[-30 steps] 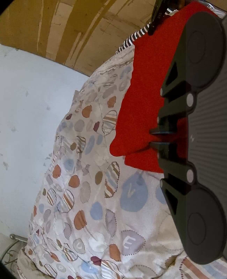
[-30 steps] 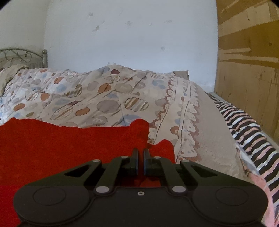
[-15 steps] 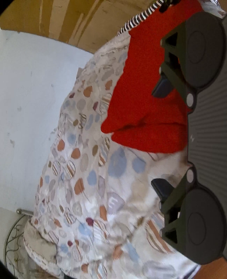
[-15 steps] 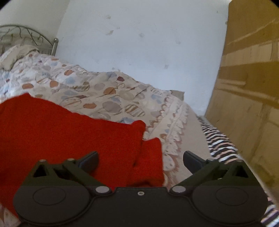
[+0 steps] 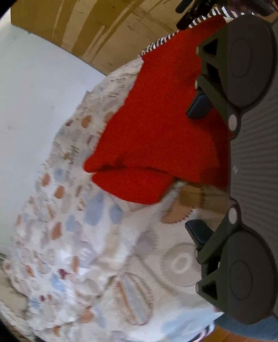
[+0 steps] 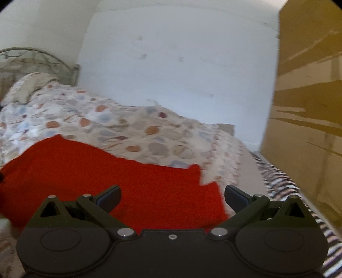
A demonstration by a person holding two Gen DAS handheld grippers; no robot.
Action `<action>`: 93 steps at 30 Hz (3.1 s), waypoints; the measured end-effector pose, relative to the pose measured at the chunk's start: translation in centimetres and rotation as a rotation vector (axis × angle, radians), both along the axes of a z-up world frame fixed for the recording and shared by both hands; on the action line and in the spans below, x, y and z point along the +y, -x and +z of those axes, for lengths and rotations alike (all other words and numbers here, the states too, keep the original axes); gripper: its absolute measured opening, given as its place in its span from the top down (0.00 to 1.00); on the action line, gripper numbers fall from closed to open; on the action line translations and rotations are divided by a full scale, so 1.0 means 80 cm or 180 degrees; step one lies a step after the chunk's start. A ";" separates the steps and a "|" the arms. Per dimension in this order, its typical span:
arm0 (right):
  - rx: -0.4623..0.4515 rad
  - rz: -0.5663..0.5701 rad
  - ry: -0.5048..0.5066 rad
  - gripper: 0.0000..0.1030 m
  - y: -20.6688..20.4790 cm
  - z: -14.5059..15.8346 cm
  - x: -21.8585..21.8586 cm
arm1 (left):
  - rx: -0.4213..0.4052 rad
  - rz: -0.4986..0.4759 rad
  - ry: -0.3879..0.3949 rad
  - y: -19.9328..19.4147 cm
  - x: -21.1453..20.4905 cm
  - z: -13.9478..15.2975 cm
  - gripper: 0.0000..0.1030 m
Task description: Fold small clothes
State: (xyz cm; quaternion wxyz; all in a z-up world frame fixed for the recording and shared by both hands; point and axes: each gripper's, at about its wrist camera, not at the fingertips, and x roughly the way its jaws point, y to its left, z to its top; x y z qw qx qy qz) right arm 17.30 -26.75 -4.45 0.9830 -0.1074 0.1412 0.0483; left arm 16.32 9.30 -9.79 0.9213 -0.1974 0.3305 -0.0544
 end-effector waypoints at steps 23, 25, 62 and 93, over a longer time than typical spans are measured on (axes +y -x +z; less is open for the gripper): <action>-0.0001 0.0330 0.0262 0.01 0.007 -0.078 0.093 | -0.0114 0.0055 0.0017 -0.017 0.004 0.007 0.01; 0.0027 0.0346 0.0215 0.00 0.008 -0.081 0.092 | -0.0133 0.0044 0.0007 -0.018 0.000 0.008 0.01; -0.0023 0.0400 0.0042 0.00 0.008 -0.084 0.080 | 0.0188 -0.0315 -0.0208 -0.104 0.000 0.018 0.50; -0.0146 0.0006 0.0361 0.00 0.088 -0.023 -0.026 | 0.0362 -0.2155 -0.1221 -0.150 -0.306 0.169 0.76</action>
